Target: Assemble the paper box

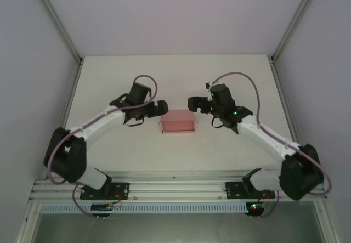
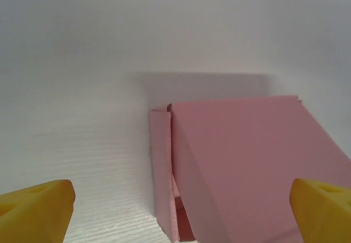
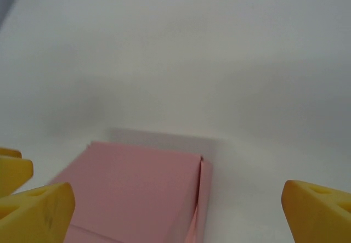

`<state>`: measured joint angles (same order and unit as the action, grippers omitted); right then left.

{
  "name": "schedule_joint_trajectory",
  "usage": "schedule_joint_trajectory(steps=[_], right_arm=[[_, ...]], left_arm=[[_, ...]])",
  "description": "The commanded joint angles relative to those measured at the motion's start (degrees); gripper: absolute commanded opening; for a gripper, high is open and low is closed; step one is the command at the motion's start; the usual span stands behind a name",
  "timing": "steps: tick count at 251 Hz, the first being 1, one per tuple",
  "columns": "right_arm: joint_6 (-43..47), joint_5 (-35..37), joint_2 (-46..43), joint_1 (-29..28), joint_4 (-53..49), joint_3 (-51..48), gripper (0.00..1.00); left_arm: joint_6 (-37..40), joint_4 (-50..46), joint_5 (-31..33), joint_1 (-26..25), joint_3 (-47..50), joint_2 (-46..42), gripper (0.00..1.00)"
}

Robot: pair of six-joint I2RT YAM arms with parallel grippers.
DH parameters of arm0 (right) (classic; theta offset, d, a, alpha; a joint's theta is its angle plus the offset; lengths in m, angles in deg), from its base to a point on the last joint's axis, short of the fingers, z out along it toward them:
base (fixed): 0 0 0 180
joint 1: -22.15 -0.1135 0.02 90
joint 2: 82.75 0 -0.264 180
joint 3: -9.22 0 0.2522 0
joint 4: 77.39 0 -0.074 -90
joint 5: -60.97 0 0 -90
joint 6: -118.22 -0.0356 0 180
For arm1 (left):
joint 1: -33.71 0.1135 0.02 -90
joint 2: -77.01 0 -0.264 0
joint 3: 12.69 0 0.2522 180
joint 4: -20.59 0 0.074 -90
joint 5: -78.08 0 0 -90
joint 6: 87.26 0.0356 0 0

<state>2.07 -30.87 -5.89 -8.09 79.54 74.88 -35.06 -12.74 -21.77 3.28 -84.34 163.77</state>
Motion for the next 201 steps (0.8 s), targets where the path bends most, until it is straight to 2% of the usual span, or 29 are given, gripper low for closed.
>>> schedule_joint_trajectory(steps=[1,28,55,74,102,118,139,159,201], right_arm=[[-1.61,-10.45,5.82,1.11,-4.37,1.39,0.95],[-1.13,-12.59,10.52,1.36,-3.46,0.56,0.9],[-1.52,-12.51,13.82,1.46,-2.62,-1.19,0.8],[-2.38,-12.49,15.6,1.67,-0.84,-3.02,0.69],[-3.9,-13.57,17.64,1.82,2.03,-5.45,0.65],[-4.21,-13.71,18.47,1.84,3.24,-6.52,0.57],[-4.65,-12.7,18.78,1.88,3.81,-7.44,0.52],[-4.51,-11.72,18.22,2.06,3.17,-7.48,0.52],[-3.98,-13.14,13.89,2.6,2.34,-6.56,0.65]], left_arm=[[0.46,3.46,-8.68,0.97,-1.12,4.02,1.0],[0.45,5.78,-12.67,1.29,-0.33,8.43,0.97],[0.3,7.9,-16.1,1.47,0.94,11.34,0.87],[-0.12,9.68,-16.94,1.43,2.34,12.24,0.81],[-0.49,11.53,-17.02,1.62,4.15,13.15,0.72],[-0.64,12.73,-17.06,1.83,5.06,13.52,0.68],[-1.06,14.74,-17.37,2.34,6.32,13.7,0.62],[-1.39,16.38,-17.79,3.01,7.29,13.68,0.56],[-2.22,21.03,-19.5,4.03,9.9,12.5,0.42]])
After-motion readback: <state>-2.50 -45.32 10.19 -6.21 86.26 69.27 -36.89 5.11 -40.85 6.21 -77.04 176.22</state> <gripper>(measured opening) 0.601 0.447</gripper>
